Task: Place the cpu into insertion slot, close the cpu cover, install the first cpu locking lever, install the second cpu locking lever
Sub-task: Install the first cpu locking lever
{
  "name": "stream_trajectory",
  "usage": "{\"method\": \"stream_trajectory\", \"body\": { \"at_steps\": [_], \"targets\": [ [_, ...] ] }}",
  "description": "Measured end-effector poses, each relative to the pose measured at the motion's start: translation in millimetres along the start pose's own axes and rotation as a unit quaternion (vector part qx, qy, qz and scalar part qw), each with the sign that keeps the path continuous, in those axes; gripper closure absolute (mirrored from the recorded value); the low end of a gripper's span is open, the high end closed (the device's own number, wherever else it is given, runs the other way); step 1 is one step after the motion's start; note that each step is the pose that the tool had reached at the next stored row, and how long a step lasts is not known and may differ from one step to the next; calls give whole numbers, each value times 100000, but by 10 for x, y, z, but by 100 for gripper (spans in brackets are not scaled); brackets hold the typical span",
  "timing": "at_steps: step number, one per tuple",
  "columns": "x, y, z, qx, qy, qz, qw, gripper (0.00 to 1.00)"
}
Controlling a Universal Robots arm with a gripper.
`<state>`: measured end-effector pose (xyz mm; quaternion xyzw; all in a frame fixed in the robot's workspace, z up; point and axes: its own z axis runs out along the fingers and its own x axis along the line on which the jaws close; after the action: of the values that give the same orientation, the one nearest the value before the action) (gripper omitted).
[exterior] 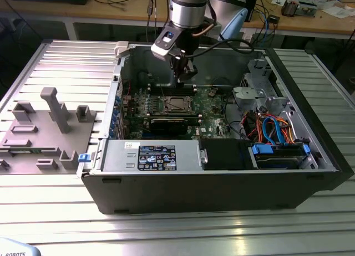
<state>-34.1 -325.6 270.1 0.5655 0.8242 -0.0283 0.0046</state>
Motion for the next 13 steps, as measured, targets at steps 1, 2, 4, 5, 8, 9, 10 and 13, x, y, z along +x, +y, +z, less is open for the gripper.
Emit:
{"method": "stream_trajectory", "body": {
  "at_steps": [1, 2, 4, 5, 8, 9, 10, 13],
  "targets": [
    [0, 0, 0, -12, -15, -364, 99999, 89],
    [0, 0, 0, -28, -30, -718, 99997, 89],
    [0, 0, 0, -54, -56, -1357, 99991, 89],
    [0, 0, 0, -65, -72, -1693, 99986, 89],
    [0, 0, 0, -112, -122, -2875, 99959, 89],
    [0, 0, 0, -124, -129, -3118, 99951, 89],
    [0, 0, 0, -133, -140, -3389, 99942, 89],
    [0, 0, 0, -190, -198, -4790, 99885, 89]
  ]
}}
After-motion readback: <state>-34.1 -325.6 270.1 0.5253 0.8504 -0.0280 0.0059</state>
